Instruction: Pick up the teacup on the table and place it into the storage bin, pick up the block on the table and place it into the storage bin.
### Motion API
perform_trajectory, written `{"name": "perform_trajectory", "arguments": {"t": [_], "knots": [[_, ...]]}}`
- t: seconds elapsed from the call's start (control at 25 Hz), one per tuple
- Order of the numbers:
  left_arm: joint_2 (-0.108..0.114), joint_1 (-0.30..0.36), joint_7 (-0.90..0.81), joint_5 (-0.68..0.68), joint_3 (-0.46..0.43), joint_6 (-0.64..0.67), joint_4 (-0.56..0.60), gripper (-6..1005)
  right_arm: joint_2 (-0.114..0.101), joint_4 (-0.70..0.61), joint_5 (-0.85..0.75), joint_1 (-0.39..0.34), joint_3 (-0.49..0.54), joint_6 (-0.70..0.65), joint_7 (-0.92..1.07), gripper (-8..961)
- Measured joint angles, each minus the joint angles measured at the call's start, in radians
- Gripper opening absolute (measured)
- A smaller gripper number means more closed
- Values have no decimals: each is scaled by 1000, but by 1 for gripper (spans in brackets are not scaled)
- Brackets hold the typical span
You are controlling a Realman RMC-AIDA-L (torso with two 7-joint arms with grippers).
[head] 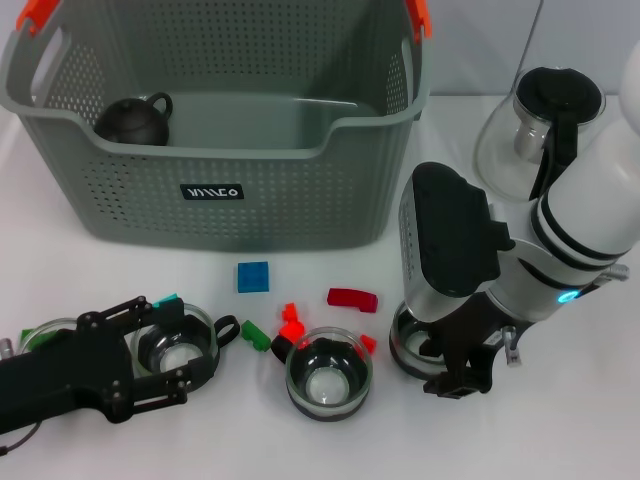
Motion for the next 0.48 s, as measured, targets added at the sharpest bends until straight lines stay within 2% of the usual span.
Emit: {"name": "perform_trajectory", "arguments": {"t": [0.32, 0.48], "knots": [[0, -4, 0, 0, 0, -13, -5, 824, -4, -6, 9, -2, 18, -13, 10, 393], [0, -1, 0, 0, 0, -13, -6, 824, -7, -35, 20, -4, 65, -58, 7, 205]]}}
